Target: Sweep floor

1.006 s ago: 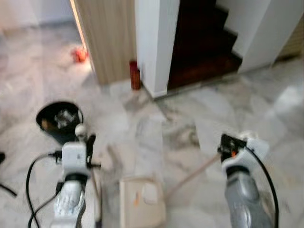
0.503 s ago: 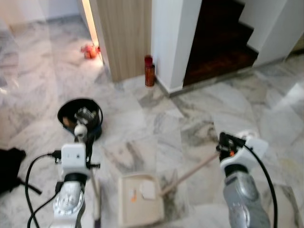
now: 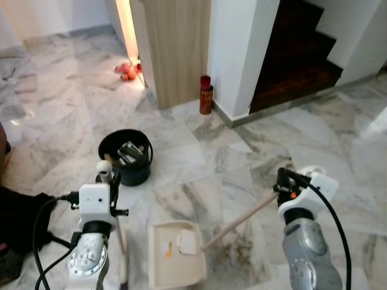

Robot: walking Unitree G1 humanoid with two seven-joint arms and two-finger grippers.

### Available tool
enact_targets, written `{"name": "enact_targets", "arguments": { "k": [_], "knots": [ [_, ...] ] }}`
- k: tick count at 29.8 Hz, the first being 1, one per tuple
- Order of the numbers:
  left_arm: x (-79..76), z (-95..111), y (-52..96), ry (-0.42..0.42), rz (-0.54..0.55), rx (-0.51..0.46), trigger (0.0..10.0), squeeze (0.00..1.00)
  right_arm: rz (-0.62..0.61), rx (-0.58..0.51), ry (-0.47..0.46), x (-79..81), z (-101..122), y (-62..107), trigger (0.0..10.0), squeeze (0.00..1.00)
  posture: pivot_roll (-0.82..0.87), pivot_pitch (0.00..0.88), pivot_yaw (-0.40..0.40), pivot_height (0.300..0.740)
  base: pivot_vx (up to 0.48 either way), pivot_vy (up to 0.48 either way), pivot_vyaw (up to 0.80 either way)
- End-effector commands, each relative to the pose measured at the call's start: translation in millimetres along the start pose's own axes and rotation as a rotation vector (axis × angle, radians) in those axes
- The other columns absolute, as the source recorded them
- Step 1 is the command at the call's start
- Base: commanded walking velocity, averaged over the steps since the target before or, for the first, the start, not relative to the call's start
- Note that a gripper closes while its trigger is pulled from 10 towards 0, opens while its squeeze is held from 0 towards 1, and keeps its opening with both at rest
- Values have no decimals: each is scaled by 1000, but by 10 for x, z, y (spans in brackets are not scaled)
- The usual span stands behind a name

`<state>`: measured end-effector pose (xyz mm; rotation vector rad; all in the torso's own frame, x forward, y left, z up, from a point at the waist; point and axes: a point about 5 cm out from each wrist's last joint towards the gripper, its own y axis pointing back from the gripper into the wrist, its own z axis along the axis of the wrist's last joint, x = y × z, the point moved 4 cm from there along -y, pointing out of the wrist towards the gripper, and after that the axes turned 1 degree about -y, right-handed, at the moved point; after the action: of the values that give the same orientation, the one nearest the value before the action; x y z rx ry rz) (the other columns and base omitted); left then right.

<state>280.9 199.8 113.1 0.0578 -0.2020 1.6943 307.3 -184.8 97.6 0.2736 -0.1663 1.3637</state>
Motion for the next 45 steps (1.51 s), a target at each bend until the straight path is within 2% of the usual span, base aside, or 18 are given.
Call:
{"name": "enact_targets", "arguments": {
  "k": [1, 6, 14, 26, 38, 45],
  "knots": [
    [-2, 122, -27, -7, -4, -52, 10000, 0, 34, -49, -36, 95, 122, -16, 10000, 0, 61, 58, 12, 740, 0, 472, 0],
    [-7, 135, -39, -8, -1, -57, 10000, 0, 40, -51, -38, 103, 133, -31, 10000, 0, 65, 65, 5, 740, 0, 434, 0],
    [-56, 109, -33, -13, -30, -46, 10000, 0, 60, -68, -21, 155, 160, -35, 10000, 0, 68, 73, 5, 740, 0, 0, 0],
    [-78, 95, -27, -8, -42, -34, 10000, 0, 73, -72, -33, 174, 165, -30, 10000, 0, 71, 83, 4, 740, 0, 0, 739],
    [-142, 62, -1, 5, -79, -17, 10000, 0, 84, -66, -35, 192, 163, -38, 10000, 0, 72, 100, 1, 740, 0, 0, 0],
    [-122, 53, -6, 4, -66, -4, 10000, 0, 76, -63, -45, 178, 159, -41, 10000, 0, 74, 104, 1, 740, 0, 0, 0]
  ]
}}
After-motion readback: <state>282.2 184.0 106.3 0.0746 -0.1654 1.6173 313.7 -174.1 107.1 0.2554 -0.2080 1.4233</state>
